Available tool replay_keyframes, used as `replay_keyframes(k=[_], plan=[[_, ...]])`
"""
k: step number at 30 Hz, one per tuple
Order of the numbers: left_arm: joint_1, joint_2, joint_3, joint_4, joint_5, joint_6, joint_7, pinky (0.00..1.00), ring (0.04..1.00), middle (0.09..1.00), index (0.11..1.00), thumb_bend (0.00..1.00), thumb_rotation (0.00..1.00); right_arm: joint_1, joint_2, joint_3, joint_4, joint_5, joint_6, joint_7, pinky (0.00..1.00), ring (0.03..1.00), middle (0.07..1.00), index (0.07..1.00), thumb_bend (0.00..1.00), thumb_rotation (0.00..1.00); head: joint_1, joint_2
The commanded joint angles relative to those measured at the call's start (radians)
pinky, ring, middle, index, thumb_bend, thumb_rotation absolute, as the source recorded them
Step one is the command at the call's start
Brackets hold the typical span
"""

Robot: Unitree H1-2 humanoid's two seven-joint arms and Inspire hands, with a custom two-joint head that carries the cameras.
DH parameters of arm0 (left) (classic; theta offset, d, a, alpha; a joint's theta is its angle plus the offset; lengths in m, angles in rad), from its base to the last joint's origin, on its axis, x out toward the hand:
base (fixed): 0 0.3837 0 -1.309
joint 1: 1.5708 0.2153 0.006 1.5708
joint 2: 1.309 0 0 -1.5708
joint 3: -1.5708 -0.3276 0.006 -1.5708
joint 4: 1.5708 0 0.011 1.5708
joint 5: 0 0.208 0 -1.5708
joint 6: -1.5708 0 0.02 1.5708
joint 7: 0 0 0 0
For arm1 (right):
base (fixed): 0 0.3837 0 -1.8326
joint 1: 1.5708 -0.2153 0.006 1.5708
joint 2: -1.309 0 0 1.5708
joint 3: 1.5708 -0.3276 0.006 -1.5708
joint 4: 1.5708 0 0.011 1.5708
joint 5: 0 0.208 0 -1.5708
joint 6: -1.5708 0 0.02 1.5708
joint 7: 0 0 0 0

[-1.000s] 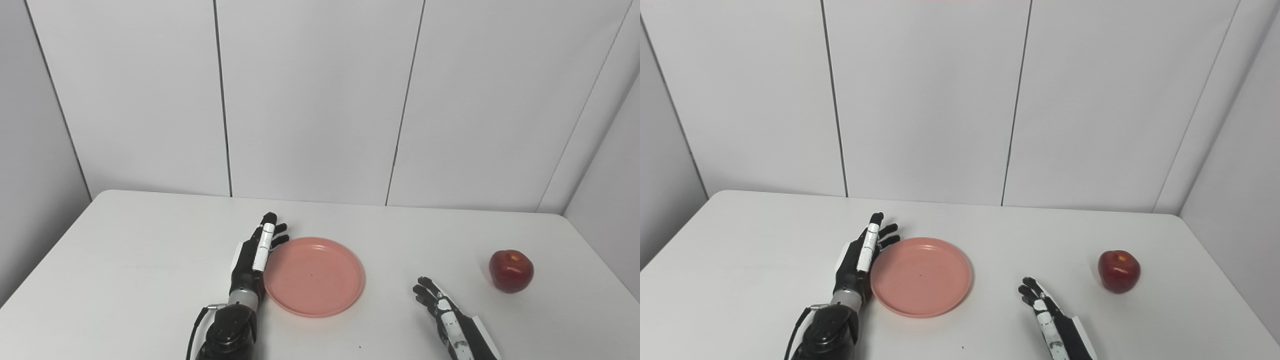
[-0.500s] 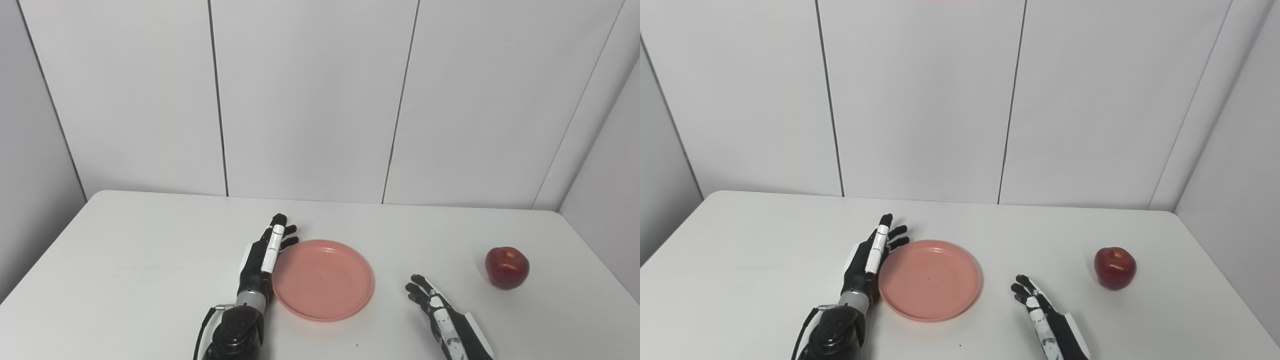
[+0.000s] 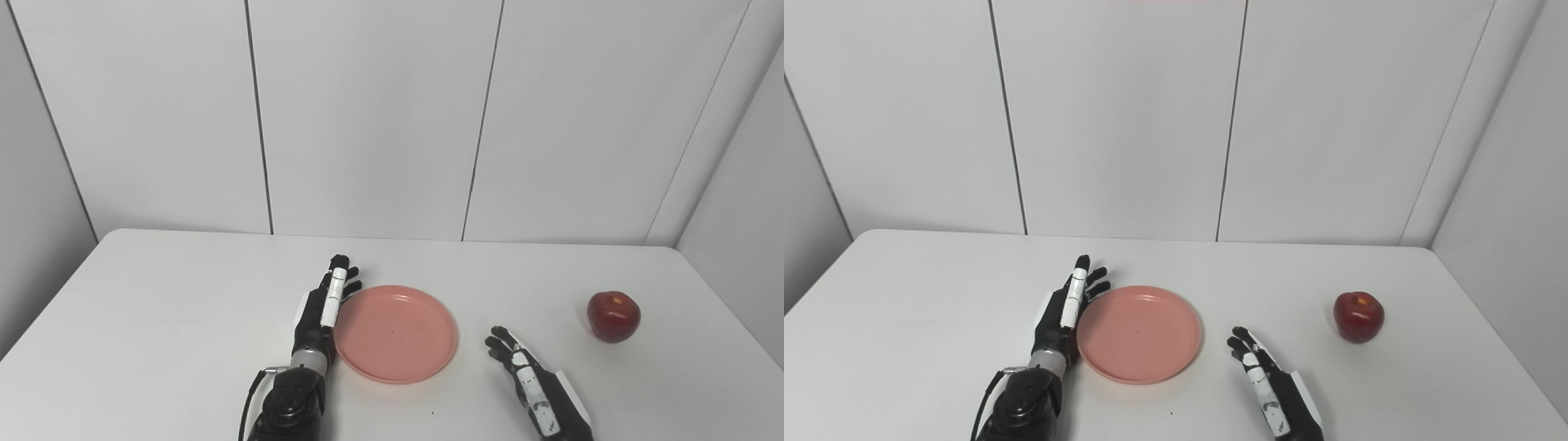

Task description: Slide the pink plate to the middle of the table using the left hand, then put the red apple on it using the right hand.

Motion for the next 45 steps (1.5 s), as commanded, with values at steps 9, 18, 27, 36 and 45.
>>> replay_keyframes(k=[9, 18, 27, 36, 45], plan=[[-0.022, 0.004, -0.009, 0.015, 0.004, 0.037, -0.024, 0.82, 0.845, 0.886, 0.963, 0.72, 0.97, -0.030, 0.033, 0.034, -0.008, -0.019, 0.029, 0.011, 1.00, 0.934, 0.895, 0.904, 0.90, 1.00, -0.033, 0.005], [-0.022, 0.023, 0.008, 0.022, -0.016, 0.036, -0.041, 0.85, 0.857, 0.890, 0.966, 0.74, 0.96, -0.036, 0.040, 0.048, -0.003, -0.032, 0.036, 0.003, 1.00, 0.937, 0.897, 0.904, 0.92, 1.00, -0.084, 0.003], [-0.022, 0.054, 0.039, 0.043, -0.033, 0.014, -0.066, 0.83, 0.851, 0.881, 0.947, 0.73, 0.94, -0.045, 0.071, 0.063, 0.024, -0.058, 0.030, -0.009, 1.00, 0.939, 0.900, 0.898, 0.91, 1.00, -0.186, -0.019], [-0.025, 0.084, 0.055, 0.089, -0.055, -0.020, -0.102, 0.85, 0.862, 0.894, 0.959, 0.72, 0.94, -0.048, 0.131, 0.059, 0.057, -0.120, -0.043, -0.099, 1.00, 0.939, 0.919, 0.934, 0.85, 0.98, -0.267, -0.037], [-0.040, 0.103, 0.072, 0.147, -0.085, -0.060, -0.137, 0.90, 0.884, 0.905, 0.966, 0.72, 0.94, -0.066, 0.168, 0.052, 0.119, -0.180, -0.116, -0.165, 1.00, 0.952, 0.940, 0.938, 0.83, 1.00, -0.332, -0.067]])
